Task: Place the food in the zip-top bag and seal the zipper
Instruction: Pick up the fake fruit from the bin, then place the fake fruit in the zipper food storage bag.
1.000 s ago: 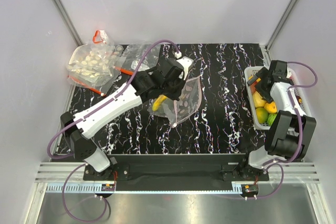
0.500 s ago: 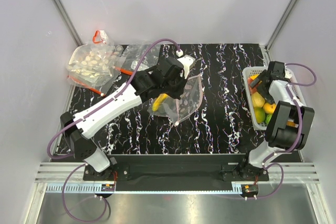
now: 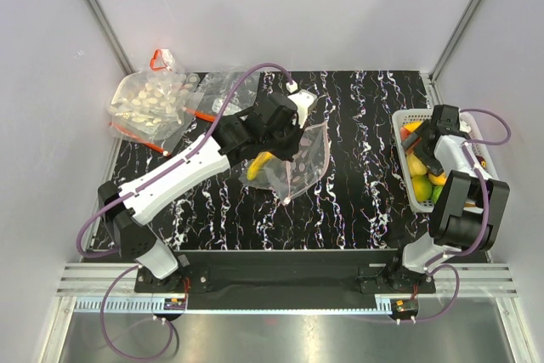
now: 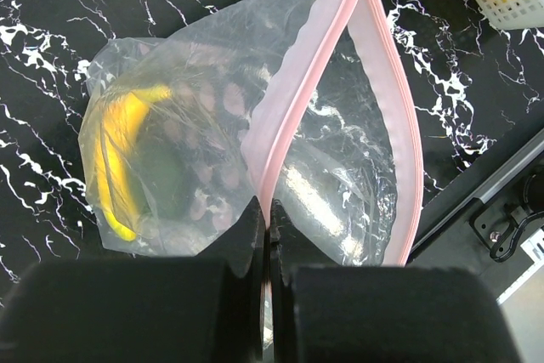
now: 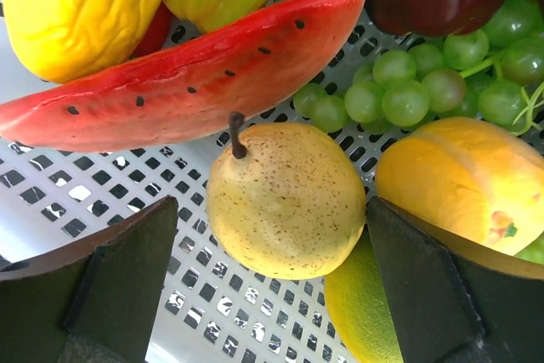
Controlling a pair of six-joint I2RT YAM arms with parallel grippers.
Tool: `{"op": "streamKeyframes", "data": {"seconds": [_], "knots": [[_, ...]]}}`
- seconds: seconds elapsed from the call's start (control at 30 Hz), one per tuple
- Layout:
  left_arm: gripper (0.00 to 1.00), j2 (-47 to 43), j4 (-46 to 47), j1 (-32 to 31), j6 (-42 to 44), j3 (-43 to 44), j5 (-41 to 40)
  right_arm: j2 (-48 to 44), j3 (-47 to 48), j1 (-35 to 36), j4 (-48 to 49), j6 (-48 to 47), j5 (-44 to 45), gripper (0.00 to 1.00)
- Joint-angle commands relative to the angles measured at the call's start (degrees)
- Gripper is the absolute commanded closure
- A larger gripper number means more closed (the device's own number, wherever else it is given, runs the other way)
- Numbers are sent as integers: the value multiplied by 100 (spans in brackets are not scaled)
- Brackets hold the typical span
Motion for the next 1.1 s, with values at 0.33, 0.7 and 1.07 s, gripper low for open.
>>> {"op": "streamKeyframes", "data": {"seconds": [0.33, 0.7, 1.07], "knots": [[100, -52, -46, -59, 158, 439, 75, -1042, 24, 17, -249, -28, 160, 30], [100, 1195, -1427, -227, 79, 2400, -1200, -2732, 595, 17, -891, -511, -1604, 37], [100, 1522, -1673, -227, 44, 2893, -1306, -3840, 798, 876, -636, -98, -4225, 42]]}}
